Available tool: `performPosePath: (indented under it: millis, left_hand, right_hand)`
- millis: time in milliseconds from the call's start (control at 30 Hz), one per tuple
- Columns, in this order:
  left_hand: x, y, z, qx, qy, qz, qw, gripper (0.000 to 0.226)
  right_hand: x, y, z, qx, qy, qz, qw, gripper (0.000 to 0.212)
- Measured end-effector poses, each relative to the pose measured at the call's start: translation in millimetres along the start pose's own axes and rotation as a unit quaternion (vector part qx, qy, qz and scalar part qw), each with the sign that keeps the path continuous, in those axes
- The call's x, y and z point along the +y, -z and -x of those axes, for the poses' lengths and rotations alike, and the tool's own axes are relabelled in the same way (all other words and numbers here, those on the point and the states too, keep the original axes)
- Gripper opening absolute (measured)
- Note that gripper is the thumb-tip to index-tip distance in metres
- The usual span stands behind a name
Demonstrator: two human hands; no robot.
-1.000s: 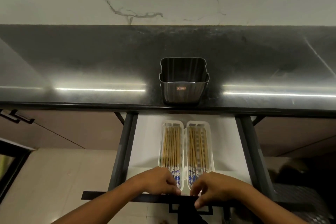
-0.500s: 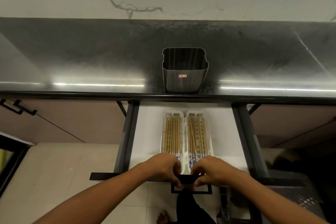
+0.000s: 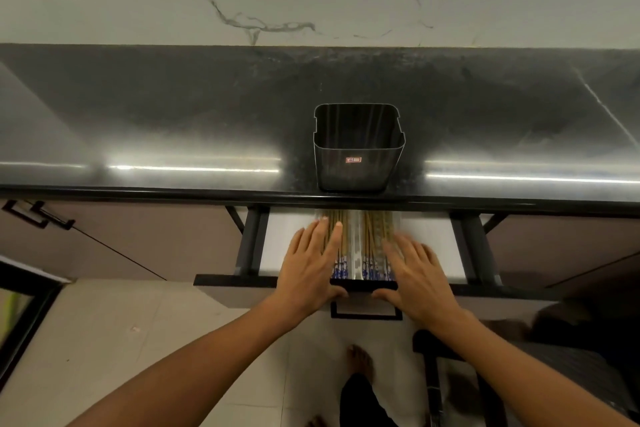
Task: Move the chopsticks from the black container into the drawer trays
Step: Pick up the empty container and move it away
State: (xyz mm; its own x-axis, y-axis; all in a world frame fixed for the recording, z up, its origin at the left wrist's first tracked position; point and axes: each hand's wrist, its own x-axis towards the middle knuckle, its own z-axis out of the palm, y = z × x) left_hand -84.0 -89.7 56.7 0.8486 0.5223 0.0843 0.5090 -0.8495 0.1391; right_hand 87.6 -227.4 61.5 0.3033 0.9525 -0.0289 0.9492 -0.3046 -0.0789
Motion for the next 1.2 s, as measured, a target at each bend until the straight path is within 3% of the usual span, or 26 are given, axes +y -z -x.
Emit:
performPosePath:
  millis: [100,267,433,533,800,1033,1200]
  left_hand:
    - [-5,1,-23,0.015,0.038,-0.028,0.999,0.124]
    - [-15,0,-59,0.033,0.121,-0.072,0.990,0.122]
    - [-38,-2,-82,0.115,0.136,-0.092,0.980,0.077]
    - [-51,-8,-89,0.143,0.119,-0.103,0.977,0.065]
    - [-57,-22,-98,0.185,0.147,-0.100,0.967,0.062]
    - [-50,-21,-107,0.171,0.194,-0.077,0.963,0.062]
    - [-49,-17,-110,0.141,0.201,-0.059,0.968,0.072]
  right_hand:
    - [7,-2,-23,0.039,-0.048,0.007,0.998,0.116]
    - [19,-3,-66,0.045,-0.132,0.003,0.990,0.123]
    - [28,-3,-95,0.114,-0.156,0.016,0.981,0.095]
    - [34,-5,-104,0.144,-0.158,0.022,0.977,0.085]
    - [40,-7,-114,0.167,-0.163,0.041,0.972,0.071]
    - [36,-12,-119,0.216,-0.187,0.032,0.958,0.055]
    - [32,-8,-121,0.196,-0.191,0.017,0.962,0.059]
